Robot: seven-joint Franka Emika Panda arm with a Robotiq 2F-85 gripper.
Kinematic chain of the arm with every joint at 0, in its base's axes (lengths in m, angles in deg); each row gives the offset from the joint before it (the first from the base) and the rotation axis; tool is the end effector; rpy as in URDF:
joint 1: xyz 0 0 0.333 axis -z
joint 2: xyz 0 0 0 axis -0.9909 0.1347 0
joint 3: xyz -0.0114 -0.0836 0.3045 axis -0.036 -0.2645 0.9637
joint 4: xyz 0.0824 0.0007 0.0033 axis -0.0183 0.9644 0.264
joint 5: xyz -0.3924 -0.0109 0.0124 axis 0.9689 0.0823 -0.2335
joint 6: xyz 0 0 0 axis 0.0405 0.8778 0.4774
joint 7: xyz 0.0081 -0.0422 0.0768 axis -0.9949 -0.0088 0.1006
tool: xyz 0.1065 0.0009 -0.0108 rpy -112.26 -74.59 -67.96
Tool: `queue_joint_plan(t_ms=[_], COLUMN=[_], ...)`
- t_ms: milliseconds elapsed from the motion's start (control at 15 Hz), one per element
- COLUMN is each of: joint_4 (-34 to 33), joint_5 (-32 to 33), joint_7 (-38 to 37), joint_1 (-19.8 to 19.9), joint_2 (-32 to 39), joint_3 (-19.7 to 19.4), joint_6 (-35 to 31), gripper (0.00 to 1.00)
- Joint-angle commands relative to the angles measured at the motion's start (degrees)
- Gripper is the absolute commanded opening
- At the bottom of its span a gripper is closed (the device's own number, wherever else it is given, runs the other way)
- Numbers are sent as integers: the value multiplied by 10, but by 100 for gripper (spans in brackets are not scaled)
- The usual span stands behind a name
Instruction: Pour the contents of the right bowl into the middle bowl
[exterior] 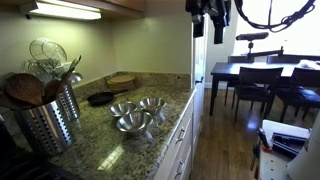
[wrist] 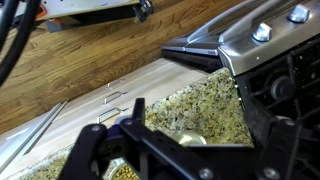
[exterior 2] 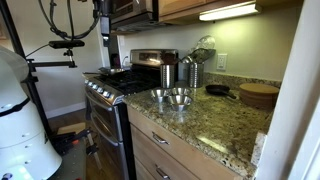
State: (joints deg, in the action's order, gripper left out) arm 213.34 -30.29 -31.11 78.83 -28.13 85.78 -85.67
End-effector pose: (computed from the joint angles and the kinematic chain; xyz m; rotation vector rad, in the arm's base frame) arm 0.3114 0.0758 0.5525 -2.8972 0.2995 0.1104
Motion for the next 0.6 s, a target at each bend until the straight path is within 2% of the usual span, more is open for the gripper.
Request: queue_joint_plan(t_ms=[0, 533], joint_4=[-2, 4], joint_5=[-6, 16], joint_7=[6, 3], joint_1=[13, 28], joint_2=[0, 13], joint_3=[8, 19], joint_6=[4, -19], gripper=[100, 100])
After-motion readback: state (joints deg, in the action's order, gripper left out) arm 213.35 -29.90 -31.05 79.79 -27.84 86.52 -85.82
